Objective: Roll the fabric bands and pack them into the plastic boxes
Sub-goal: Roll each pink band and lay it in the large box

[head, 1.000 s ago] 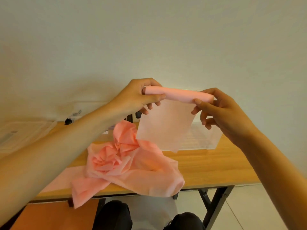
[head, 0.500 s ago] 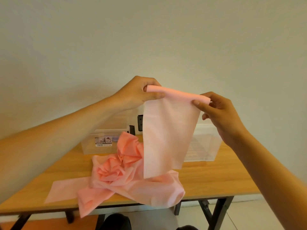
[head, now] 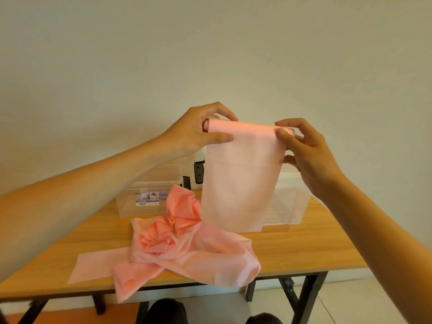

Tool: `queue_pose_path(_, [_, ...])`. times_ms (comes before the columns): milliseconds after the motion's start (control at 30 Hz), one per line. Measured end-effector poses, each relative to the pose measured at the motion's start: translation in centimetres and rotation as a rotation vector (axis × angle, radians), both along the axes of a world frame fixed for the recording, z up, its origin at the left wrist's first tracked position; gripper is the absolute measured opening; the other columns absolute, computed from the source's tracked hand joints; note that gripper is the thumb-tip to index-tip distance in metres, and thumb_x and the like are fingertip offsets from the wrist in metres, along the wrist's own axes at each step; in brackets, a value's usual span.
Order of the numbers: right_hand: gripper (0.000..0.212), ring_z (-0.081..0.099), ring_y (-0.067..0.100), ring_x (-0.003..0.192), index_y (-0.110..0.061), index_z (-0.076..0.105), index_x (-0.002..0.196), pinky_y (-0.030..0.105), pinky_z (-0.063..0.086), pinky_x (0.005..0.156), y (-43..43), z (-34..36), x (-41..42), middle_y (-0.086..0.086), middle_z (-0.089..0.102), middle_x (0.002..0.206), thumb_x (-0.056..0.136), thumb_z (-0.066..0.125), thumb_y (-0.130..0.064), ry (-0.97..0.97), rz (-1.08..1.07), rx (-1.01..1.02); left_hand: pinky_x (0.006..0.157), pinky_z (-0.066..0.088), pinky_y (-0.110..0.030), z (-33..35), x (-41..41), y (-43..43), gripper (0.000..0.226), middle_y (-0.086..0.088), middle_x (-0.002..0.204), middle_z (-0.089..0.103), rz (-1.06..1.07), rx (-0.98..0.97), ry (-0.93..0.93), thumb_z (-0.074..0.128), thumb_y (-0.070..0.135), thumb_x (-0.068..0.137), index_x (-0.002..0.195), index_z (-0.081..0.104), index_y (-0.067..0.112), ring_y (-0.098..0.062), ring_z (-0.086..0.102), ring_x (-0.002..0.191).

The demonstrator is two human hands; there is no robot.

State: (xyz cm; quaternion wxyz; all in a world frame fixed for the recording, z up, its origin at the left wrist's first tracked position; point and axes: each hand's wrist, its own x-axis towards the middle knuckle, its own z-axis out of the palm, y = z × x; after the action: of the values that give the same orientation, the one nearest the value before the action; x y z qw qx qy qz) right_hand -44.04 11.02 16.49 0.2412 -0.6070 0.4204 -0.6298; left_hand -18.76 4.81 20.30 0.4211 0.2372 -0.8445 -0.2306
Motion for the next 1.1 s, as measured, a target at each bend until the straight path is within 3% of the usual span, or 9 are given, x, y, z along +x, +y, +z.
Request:
queue_pose_path(167, [0.034, 0.069, 0.021, 0.093, -0.014, 0.066, 0.12, 0.036, 0.06, 0.073, 0.1, -0.2, 0.3, 0.005, 0.072, 0.109, 0.088, 0.075, -0.02, 0.001, 0.092, -0.02, 0.074, 0.052, -0.017, -0.3, 0.1, -0.6, 0.02, 0.003, 0.099, 0.071, 0.002, 0.04, 0.116, 0.075, 0.01, 0.088, 0.107, 0.068, 0.012, -0.003, 0.068, 0.085])
queue_pose_path(300, [0.026, 0.068, 0.016, 0.091, -0.009, 0.067, 0.114, 0.03, 0.056, 0.07, -0.1, -0.2, 0.5, 0.002, 0.071, 0.105, 0.092, 0.072, -0.023, 0.014, 0.057, -0.035, 0.072, 0.051, -0.016, -0.6, 0.4, -0.6, 0.028, 0.003, 0.095, 0.069, 0.005, 0.013, 0.081, 0.083, 0.005, 0.079, 0.103, 0.068, 0.01, -0.002, 0.064, 0.083])
queue_pose_path(467, [0.022, 0.066, 0.01, 0.082, -0.011, 0.066, 0.103, 0.022, 0.053, 0.065, -0.3, 0.1, 1.0, -0.002, 0.07, 0.092, 0.096, 0.069, -0.032, 0.056, -0.015, -0.042, 0.068, 0.044, -0.011, -0.6, 0.4, -0.8, 0.014, 0.009, 0.085, 0.068, 0.051, 0.015, 0.094, 0.078, 0.011, 0.085, 0.095, 0.071, 0.016, 0.003, 0.06, 0.074])
queue_pose_path(600, [0.021, 0.065, 0.008, 0.08, -0.014, 0.064, 0.104, 0.023, 0.053, 0.067, -0.3, 0.3, 1.3, -0.002, 0.068, 0.094, 0.095, 0.069, -0.033, 0.046, 0.019, -0.047, 0.065, 0.042, -0.012, -1.0, 0.4, -1.0, 0.009, 0.001, 0.084, 0.07, 0.062, 0.047, 0.113, 0.073, 0.015, 0.091, 0.097, 0.073, 0.008, 0.0, 0.06, 0.073])
queue_pose_path(700, [0.025, 0.065, 0.014, 0.08, -0.017, 0.062, 0.113, 0.021, 0.051, 0.061, 0.0, 0.5, 1.2, 0.004, 0.067, 0.098, 0.091, 0.074, -0.018, 0.04, 0.101, -0.076, 0.069, 0.044, -0.015, -1.5, 0.4, -1.2, 0.02, -0.013, 0.095, 0.073, 0.07, 0.083, 0.158, 0.072, 0.017, 0.092, 0.104, 0.073, 0.001, -0.006, 0.063, 0.08])
queue_pose_path(767, [0.026, 0.067, 0.016, 0.083, -0.012, 0.062, 0.111, 0.024, 0.052, 0.061, -0.1, 0.6, 1.1, 0.003, 0.068, 0.1, 0.089, 0.076, -0.014, 0.057, 0.105, -0.099, 0.073, 0.048, -0.015, -1.7, 0.5, -1.2, 0.022, -0.009, 0.1, 0.072, 0.063, 0.102, 0.183, 0.073, 0.014, 0.09, 0.11, 0.071, 0.003, -0.006, 0.066, 0.083])
queue_pose_path(900, [0.022, 0.069, 0.014, 0.082, -0.01, 0.063, 0.102, 0.027, 0.053, 0.063, -0.4, 0.4, 1.2, -0.001, 0.07, 0.091, 0.091, 0.075, -0.024, 0.039, 0.04, -0.083, 0.075, 0.055, -0.028, -2.0, 0.7, -1.3, 0.036, -0.005, 0.099, 0.068, -0.007, 0.105, 0.161, 0.079, 0.003, 0.082, 0.113, 0.063, 0.01, -0.014, 0.066, 0.085])
queue_pose_path(1000, [0.021, 0.067, 0.013, 0.077, -0.012, 0.064, 0.095, 0.026, 0.053, 0.063, -0.6, 0.3, 1.2, -0.004, 0.07, 0.083, 0.091, 0.074, -0.03, 0.047, 0.012, -0.061, 0.078, 0.053, -0.027, -2.1, 0.7, -1.4, 0.028, -0.003, 0.102, 0.067, -0.004, 0.086, 0.172, 0.078, 0.004, 0.084, 0.106, 0.063, 0.013, -0.01, 0.065, 0.088])
queue_pose_path(1100, [0.022, 0.068, 0.013, 0.08, -0.012, 0.064, 0.1, 0.029, 0.053, 0.063, -0.7, 0.1, 1.2, -0.003, 0.07, 0.088, 0.091, 0.075, -0.029, 0.072, 0.029, -0.061, 0.079, 0.05, -0.022, -2.2, 0.7, -1.5, 0.02, 0.002, 0.098, 0.068, 0.019, 0.069, 0.183, 0.076, 0.007, 0.087, 0.102, 0.066, 0.014, -0.006, 0.064, 0.087])
